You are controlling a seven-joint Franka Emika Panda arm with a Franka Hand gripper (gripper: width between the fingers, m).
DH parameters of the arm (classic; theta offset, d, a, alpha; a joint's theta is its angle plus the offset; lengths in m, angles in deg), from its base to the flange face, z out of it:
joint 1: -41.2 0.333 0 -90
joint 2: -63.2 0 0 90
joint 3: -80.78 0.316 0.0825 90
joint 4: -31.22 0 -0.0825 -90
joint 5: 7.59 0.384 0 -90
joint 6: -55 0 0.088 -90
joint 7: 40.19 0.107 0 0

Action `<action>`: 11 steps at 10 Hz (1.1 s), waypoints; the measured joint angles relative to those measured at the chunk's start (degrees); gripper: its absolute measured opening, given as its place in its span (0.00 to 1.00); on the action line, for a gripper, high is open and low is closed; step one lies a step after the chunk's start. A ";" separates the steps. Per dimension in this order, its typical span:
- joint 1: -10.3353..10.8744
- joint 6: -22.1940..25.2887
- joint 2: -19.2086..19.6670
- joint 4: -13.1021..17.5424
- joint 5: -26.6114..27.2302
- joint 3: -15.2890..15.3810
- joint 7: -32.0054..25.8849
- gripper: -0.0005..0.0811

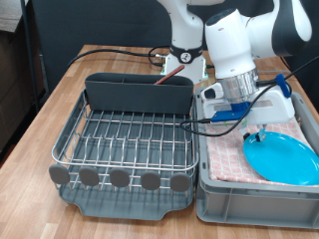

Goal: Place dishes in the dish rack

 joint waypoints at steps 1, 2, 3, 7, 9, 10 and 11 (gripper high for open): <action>0.00 -0.09 0.00 0.02 0.06 0.00 0.00 0.16; 0.00 -0.16 0.00 0.11 0.22 0.01 0.00 0.06; 0.00 -0.17 0.00 0.11 0.34 0.01 0.00 0.06; 0.03 -0.40 0.00 0.10 0.51 0.01 0.20 0.06; 0.56 -1.11 -0.11 -0.08 -0.46 -0.45 1.92 0.05; 1.10 -1.15 -0.33 -0.29 -2.53 -1.17 3.95 0.05; 1.85 -1.12 -0.67 -0.60 -5.41 -2.23 6.65 0.05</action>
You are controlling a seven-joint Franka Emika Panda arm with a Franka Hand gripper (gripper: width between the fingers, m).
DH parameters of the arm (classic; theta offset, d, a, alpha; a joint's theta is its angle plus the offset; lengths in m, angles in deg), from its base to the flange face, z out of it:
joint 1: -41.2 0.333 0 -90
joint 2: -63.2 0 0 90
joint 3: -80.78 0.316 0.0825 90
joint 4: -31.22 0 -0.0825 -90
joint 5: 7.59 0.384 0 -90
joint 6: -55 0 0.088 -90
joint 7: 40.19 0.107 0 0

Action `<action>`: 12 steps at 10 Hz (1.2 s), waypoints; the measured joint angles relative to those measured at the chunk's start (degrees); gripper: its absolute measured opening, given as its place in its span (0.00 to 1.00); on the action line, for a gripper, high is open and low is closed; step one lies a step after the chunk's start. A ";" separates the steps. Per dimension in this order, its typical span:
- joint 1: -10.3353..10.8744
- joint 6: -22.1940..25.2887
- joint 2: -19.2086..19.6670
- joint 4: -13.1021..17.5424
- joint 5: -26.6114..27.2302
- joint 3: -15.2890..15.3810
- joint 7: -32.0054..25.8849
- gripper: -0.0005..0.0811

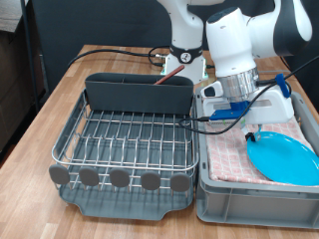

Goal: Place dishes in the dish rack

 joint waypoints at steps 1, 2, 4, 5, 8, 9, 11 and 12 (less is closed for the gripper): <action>0.92 0.13 -0.41 -0.35 -3.38 -1.26 3.14 0.05; 1.93 0.45 -1.03 -0.78 -6.84 -2.77 6.35 0.05; 3.61 1.99 -2.84 -1.70 -13.42 -5.71 12.30 0.05; 4.29 2.87 -3.92 -2.20 -16.90 -7.20 15.26 0.05; 5.22 6.52 -7.66 -3.67 -27.52 -10.63 23.47 0.04; 5.24 8.19 -9.04 -4.14 -31.43 -11.63 26.39 0.04; 5.19 11.62 -11.91 -4.84 -37.48 -13.21 30.51 0.04; 5.09 13.58 -13.43 -5.08 -40.43 -13.91 32.24 0.04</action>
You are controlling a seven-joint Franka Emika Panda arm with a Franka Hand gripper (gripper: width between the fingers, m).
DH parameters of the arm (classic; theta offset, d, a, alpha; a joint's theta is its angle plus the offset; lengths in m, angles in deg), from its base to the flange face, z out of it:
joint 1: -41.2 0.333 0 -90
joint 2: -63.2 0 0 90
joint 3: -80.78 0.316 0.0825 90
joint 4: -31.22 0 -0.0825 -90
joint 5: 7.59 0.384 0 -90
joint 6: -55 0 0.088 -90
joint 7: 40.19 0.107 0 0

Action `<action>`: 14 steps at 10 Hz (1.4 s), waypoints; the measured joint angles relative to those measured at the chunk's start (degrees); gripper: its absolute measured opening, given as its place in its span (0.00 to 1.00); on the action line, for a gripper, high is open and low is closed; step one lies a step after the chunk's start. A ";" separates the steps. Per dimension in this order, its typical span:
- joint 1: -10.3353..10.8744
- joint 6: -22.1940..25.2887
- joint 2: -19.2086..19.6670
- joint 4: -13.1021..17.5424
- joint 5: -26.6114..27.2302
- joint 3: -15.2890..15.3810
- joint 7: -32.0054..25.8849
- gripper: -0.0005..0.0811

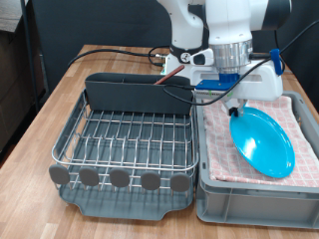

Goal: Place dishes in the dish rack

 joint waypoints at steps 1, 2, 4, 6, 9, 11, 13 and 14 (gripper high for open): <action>-0.22 2.24 -1.62 -0.17 -2.94 -0.60 1.73 0.04; -0.55 4.72 -3.27 -0.25 -5.80 -1.04 3.24 0.04; -1.26 11.95 -6.66 0.15 -12.45 -1.54 6.24 0.04; -1.52 20.97 -9.30 2.21 -17.89 -1.59 9.10 0.04; -1.54 27.58 -11.24 4.74 -20.83 -1.67 9.93 0.04; -1.54 28.98 -11.58 5.76 -21.07 -1.77 9.93 0.04; -1.54 29.86 -11.73 6.40 -21.59 -1.82 10.20 0.04; -1.54 30.43 -11.90 6.63 -21.85 -1.81 10.60 0.04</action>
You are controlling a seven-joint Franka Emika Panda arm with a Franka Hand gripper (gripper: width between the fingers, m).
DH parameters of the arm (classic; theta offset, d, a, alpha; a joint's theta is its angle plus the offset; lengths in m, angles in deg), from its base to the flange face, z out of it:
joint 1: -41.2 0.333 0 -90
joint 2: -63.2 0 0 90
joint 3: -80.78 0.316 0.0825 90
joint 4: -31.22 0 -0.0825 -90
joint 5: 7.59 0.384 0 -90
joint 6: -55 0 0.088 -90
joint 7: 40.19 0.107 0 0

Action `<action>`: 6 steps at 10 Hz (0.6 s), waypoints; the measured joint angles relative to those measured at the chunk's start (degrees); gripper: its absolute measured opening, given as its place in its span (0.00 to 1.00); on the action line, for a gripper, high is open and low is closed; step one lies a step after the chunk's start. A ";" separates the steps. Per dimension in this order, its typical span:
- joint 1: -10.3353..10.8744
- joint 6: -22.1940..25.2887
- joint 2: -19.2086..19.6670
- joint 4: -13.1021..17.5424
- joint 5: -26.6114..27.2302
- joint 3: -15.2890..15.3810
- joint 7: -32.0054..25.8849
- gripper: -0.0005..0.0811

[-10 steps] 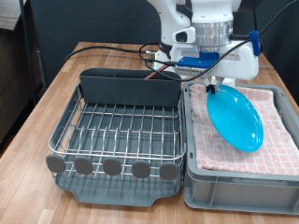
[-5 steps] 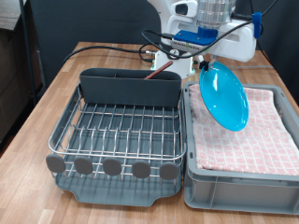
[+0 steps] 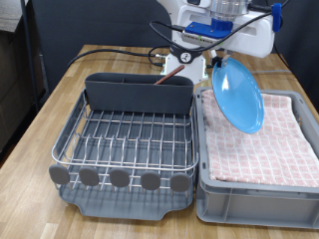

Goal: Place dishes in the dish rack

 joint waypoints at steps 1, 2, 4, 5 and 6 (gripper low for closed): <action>0.00 0.40 -0.18 0.13 -0.15 0.00 0.26 0.04; 0.02 0.40 -0.12 0.13 -0.07 0.00 0.23 0.04; -0.01 4.09 -0.24 1.08 -5.78 0.01 0.91 0.04; -0.14 8.17 -0.50 2.61 -8.94 0.00 0.94 0.04; -0.52 10.94 -1.02 3.96 -11.80 -0.12 0.68 0.04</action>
